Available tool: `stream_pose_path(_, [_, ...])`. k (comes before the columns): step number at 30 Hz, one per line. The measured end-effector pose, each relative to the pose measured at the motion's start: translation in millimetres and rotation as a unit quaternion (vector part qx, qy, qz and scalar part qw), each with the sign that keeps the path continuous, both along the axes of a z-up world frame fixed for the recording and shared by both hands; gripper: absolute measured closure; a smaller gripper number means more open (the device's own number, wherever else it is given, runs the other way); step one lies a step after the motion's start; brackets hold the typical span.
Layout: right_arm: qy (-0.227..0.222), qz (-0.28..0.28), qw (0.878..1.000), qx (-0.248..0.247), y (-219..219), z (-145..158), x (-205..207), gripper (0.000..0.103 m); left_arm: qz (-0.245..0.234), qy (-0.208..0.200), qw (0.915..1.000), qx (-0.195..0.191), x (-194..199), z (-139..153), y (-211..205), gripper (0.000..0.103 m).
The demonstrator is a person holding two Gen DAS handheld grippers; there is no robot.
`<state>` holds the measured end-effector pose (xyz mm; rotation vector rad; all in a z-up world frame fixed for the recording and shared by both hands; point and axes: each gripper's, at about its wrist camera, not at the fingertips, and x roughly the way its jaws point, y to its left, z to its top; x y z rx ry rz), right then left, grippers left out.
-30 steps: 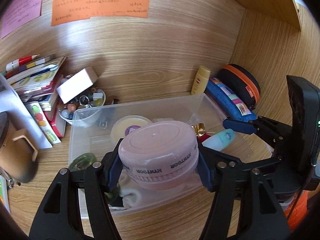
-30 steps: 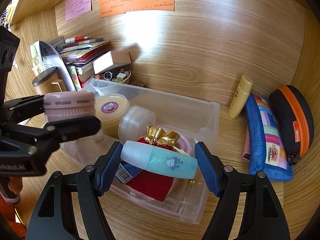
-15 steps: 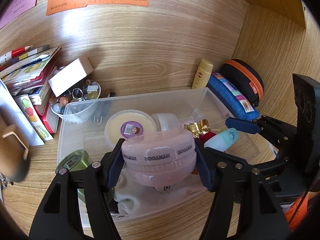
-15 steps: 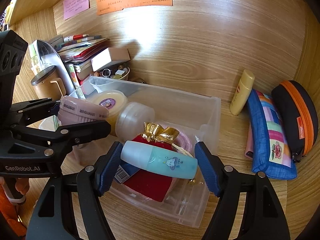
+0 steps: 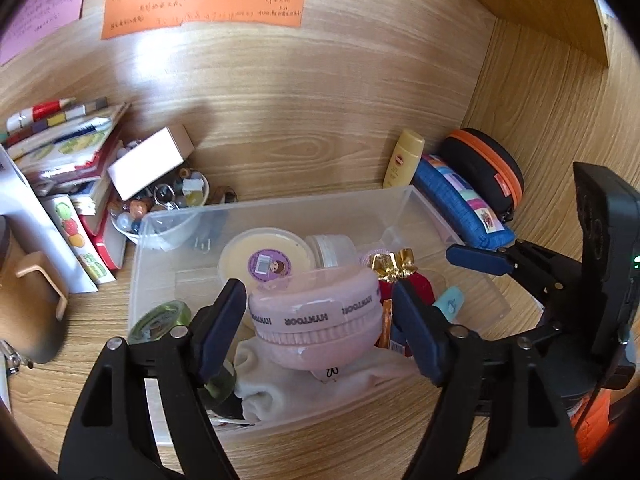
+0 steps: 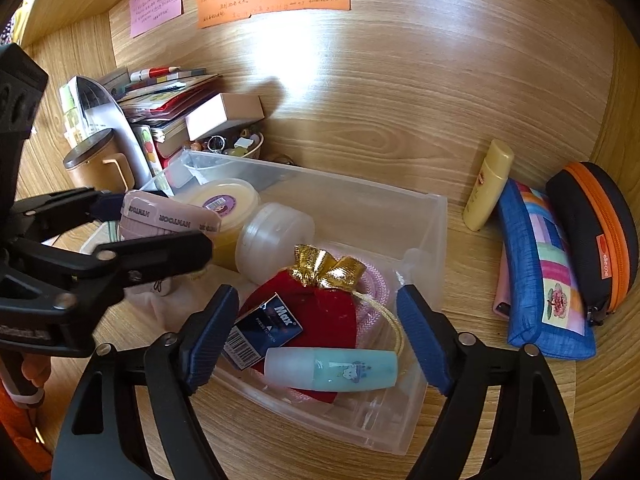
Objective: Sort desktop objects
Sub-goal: 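Lower the pink box and blue tube into the clear box and open both grippers, then withdraw both grippers and move toward the soap bar and seashell on the desk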
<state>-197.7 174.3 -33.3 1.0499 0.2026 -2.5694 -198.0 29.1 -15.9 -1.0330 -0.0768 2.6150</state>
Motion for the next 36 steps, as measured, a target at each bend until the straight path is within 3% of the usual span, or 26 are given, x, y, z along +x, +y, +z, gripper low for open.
stream_pose_path(11, [-0.002, -0.01, 1.0, 0.01, 0, 2, -1, 0.023, 0.023, 0.034, 0.9992, -0.001, 17, 22, -10, 0.01])
stream_pose_path(16, [0.007, -0.012, 1.0, 0.022, 0, 11, 5, 0.021, 0.035, 0.043, 0.9985, -0.002, 26, 28, -19, 0.009])
stream_pose_path(20, [0.019, -0.016, 0.999, 0.026, 0, 20, 12, 0.014, 0.04, 0.046, 0.9981, 0.003, 35, 30, -26, 0.008])
stream_pose_path(36, [0.023, -0.029, 0.999, 0.013, 0, 33, 58, 0.014, 0.081, 0.055, 0.995, -0.018, 82, 24, -56, 0.007])
